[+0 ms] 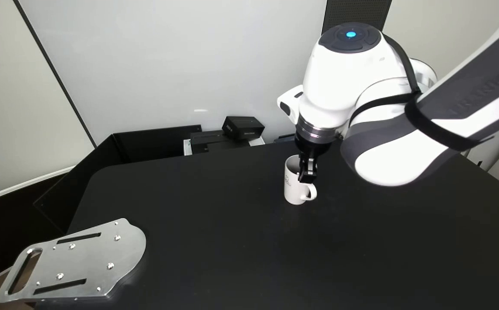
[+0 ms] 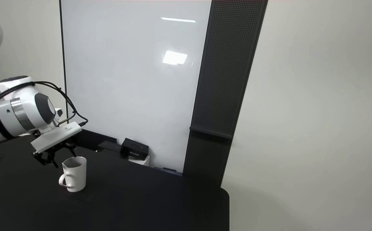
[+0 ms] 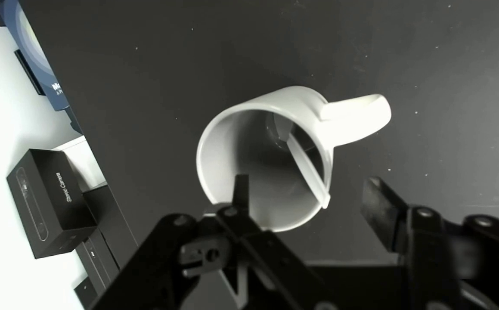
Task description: Put the spoon on the table
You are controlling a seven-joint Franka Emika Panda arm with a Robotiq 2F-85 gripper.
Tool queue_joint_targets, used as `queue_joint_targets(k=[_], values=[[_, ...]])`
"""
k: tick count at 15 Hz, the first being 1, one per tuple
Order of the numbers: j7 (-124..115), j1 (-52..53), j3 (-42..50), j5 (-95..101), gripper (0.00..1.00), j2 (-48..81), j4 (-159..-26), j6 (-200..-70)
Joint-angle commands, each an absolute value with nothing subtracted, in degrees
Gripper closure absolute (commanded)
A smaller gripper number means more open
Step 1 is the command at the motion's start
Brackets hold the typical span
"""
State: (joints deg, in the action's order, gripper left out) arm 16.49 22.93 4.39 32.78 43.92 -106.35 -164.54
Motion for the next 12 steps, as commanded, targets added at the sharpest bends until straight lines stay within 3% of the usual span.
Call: queue_joint_targets(k=[1,5,7,12], values=[[13.22,24.08,5.67,34.47,0.61,45.00,-104.61,-164.59],[12.65,24.02,5.64,34.09,0.89,45.23,-104.27,-164.09],[12.20,24.04,5.79,33.89,0.99,45.32,-104.01,-163.66],[10.51,22.82,5.07,31.70,0.99,44.79,-103.34,-160.99]])
